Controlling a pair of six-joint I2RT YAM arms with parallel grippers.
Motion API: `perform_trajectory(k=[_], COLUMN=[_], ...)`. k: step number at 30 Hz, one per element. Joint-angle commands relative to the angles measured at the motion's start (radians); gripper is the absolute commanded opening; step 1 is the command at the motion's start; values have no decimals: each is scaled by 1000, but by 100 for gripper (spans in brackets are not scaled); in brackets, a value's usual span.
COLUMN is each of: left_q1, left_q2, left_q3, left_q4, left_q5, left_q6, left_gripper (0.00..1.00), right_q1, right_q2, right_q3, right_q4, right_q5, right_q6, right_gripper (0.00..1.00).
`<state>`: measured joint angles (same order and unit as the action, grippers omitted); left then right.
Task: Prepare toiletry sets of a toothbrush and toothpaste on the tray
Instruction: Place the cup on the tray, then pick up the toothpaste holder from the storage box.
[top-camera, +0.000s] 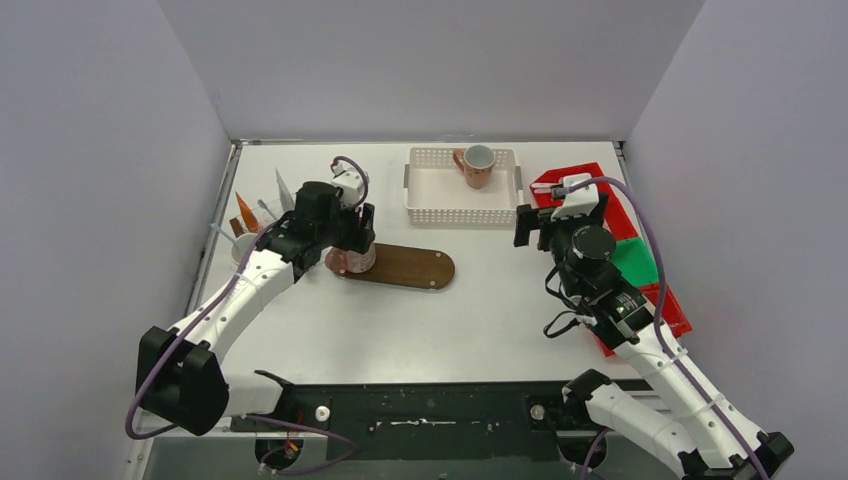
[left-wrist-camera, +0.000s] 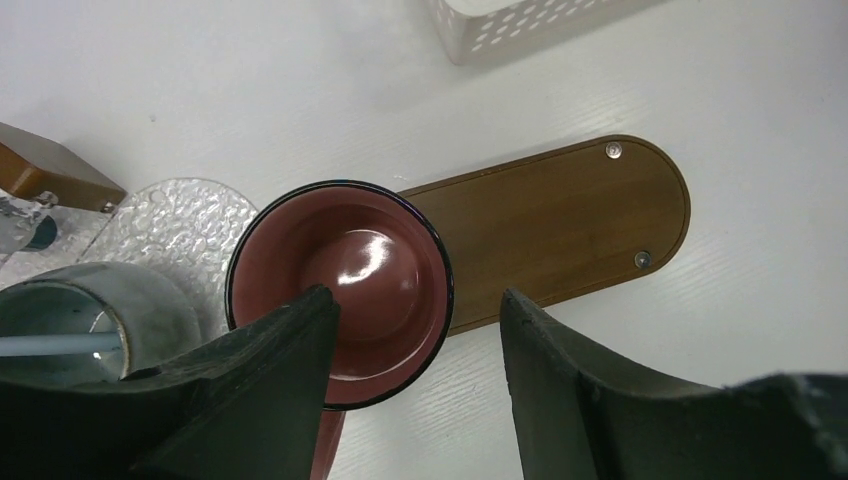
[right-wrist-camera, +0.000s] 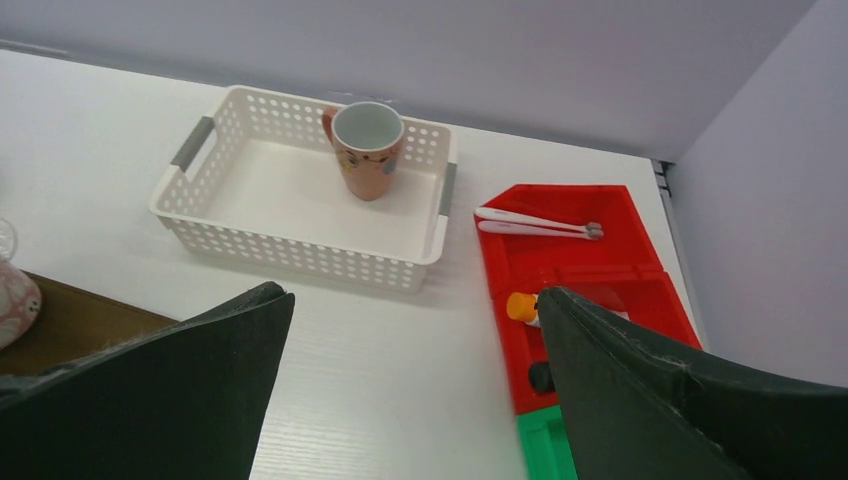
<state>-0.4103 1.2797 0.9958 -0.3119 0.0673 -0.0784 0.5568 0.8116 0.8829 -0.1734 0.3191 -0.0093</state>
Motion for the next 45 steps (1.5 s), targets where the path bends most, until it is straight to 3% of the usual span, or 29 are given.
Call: perform_trajectory(k=[1,13,28,45], left_q1=[-20,-62,-107,-108], left_q2=[38,144,218,243], left_q3=[61,104,162,186], left_q4=[-51,-83,-113,-129], left_q5=[1,-60,-203,-278], left_q6=[-4,-60,-168,-313], left_gripper=[57,42,12,7], right_q1=[-5,-6,-6,-5], right_q2=[-34,-75,-131,-130], right_q3=[-54,-146,-170,-168], right_q4=[36,123,127,123], right_q5=[127,197,204,209], right_q6=[-34,-46,-42,-30], right_gripper=[100,100,100,100])
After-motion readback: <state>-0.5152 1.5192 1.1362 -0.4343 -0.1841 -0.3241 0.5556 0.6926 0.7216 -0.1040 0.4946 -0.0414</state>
